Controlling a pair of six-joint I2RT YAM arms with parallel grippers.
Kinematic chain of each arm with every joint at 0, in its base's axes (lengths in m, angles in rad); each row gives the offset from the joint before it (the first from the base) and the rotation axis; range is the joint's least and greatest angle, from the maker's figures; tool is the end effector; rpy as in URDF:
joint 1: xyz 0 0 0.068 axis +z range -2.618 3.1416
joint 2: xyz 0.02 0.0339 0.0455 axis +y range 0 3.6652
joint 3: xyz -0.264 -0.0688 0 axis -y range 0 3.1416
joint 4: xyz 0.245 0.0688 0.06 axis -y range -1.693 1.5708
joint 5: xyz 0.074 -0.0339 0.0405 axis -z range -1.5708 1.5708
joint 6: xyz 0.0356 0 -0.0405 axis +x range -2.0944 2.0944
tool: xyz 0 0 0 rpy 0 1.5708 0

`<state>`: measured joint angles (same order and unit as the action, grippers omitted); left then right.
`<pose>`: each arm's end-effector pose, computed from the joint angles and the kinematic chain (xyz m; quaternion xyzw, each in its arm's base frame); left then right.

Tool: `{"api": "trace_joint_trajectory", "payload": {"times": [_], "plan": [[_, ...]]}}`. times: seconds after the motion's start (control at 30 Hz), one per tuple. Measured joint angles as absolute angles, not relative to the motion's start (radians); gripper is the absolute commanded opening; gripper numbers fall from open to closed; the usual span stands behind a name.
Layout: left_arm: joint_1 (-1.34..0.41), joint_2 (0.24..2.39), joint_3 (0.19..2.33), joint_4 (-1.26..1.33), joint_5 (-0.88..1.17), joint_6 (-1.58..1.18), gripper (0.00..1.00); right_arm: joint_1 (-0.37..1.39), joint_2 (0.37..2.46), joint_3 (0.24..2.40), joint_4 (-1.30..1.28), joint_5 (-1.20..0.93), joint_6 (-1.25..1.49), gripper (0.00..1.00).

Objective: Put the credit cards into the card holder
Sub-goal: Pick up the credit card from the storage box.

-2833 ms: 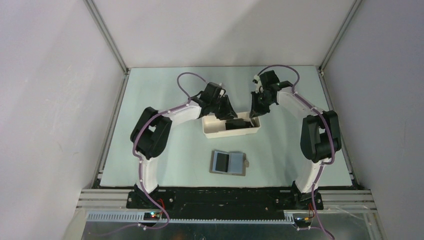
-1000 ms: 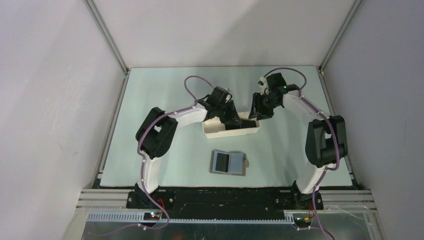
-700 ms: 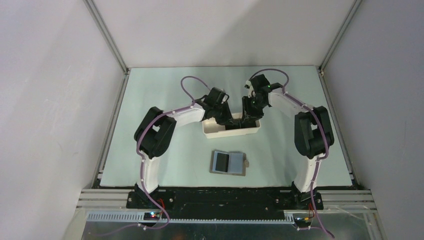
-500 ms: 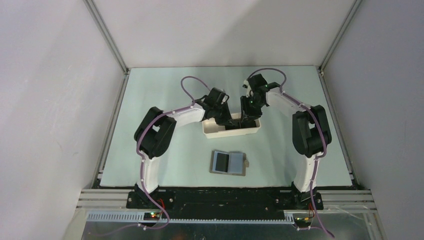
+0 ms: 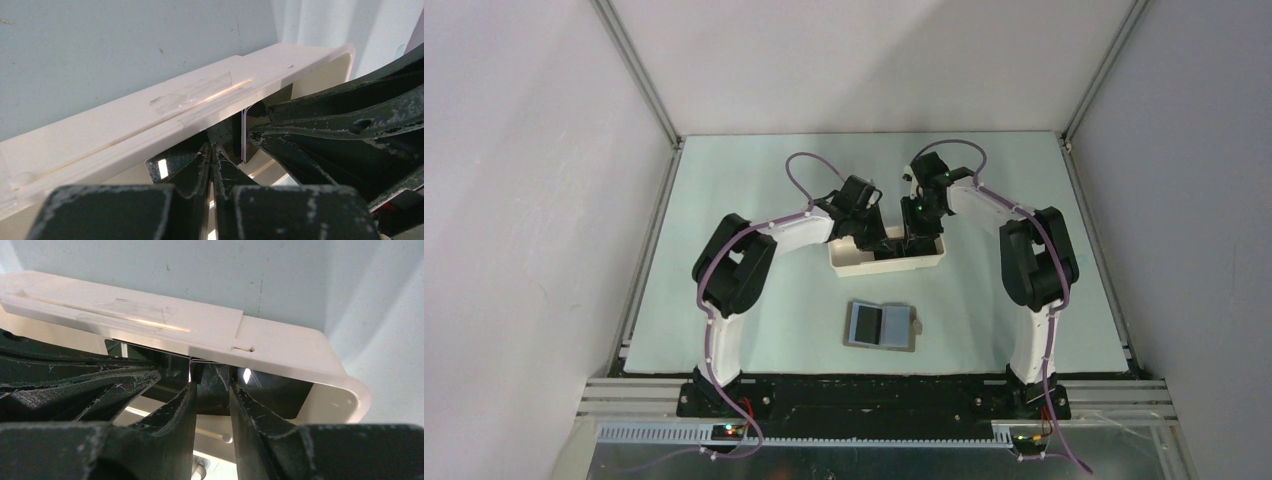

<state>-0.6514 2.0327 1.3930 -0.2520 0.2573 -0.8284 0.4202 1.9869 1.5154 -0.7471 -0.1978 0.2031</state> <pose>0.3429 -0.2728 0.1673 -0.0401 0.9352 -0.3120 0.1624 0.3713 0.1736 0.1949 -0.1233 0.9721 0.1460 0.1361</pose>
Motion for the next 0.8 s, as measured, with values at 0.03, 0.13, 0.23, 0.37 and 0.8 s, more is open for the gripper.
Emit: {"api": "trace_joint_trajectory", "payload": {"times": [0.03,0.13,0.23,0.37,0.8], "plan": [[-0.651,2.033,1.393,-0.253,0.257,-0.828,0.07,0.422,1.987,1.515,-0.747,-0.198,0.204,0.41],[-0.651,2.033,1.393,-0.253,0.258,-0.828,0.07,0.423,1.987,1.515,-0.743,-0.198,0.205,0.47],[-0.651,2.033,1.393,-0.253,0.258,-0.828,0.06,0.425,1.987,1.515,-0.741,-0.197,0.205,0.47],[-0.651,2.033,1.393,-0.253,0.258,-0.828,0.06,0.426,1.987,1.514,-0.739,-0.192,0.205,0.43],[-0.651,2.033,1.393,-0.255,0.265,-0.828,0.06,0.440,1.986,1.513,-0.719,-0.151,0.202,0.23]]}}
